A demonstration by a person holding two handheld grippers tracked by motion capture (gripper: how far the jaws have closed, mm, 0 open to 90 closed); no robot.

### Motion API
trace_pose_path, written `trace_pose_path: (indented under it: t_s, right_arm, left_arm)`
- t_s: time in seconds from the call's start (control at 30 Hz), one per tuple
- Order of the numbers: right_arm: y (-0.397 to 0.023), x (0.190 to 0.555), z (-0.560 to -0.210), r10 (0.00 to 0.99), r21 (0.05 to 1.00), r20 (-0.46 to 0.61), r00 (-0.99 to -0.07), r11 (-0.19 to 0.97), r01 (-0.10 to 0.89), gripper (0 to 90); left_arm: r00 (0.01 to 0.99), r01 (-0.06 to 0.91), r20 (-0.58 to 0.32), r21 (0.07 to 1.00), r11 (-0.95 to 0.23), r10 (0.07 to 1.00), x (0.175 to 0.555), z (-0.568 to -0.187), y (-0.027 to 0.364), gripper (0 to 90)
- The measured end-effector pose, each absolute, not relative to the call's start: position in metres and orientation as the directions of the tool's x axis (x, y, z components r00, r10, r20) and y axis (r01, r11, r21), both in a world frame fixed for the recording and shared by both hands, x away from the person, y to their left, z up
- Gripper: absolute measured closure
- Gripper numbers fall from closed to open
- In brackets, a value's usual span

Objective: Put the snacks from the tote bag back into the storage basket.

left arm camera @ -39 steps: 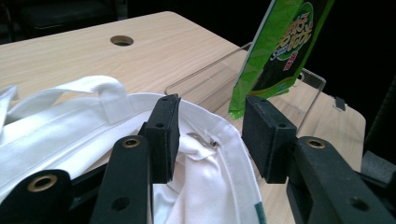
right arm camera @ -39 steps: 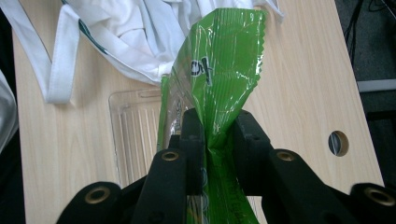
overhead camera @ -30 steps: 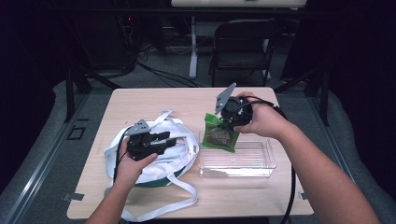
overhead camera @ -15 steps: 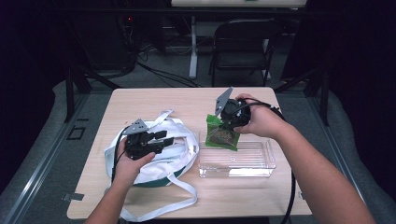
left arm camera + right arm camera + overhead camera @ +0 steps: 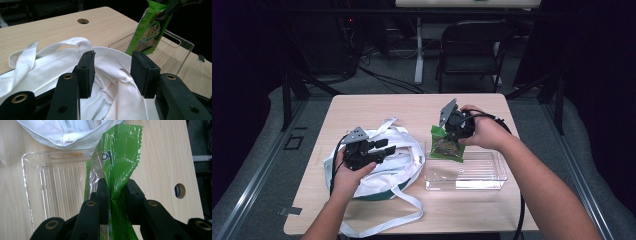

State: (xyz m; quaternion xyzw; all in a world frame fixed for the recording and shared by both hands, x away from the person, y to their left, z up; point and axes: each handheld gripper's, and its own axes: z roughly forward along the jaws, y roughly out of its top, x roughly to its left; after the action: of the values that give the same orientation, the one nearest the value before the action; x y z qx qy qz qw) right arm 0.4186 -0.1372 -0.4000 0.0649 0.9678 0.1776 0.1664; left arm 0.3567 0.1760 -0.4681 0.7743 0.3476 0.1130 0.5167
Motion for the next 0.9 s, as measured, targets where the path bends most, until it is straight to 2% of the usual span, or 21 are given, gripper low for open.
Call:
trace_pose_path:
  t_s: [0.3,0.9]
  right_arm:
    - [-0.135,0.425,-0.411,0.188,0.361,-0.318,-0.929,0.93,0.064,75.6]
    - [-0.118,0.435,-0.432,0.111,0.317,-0.374,-0.921,0.948,-0.014,75.4]
  left_arm:
    - [0.731,0.422,-0.179,0.877,-0.23,0.659,0.357,-0.468,0.177,54.4]
    - [0.724,0.424,-0.183,0.879,-0.219,0.666,0.358,-0.469,0.179,54.4]
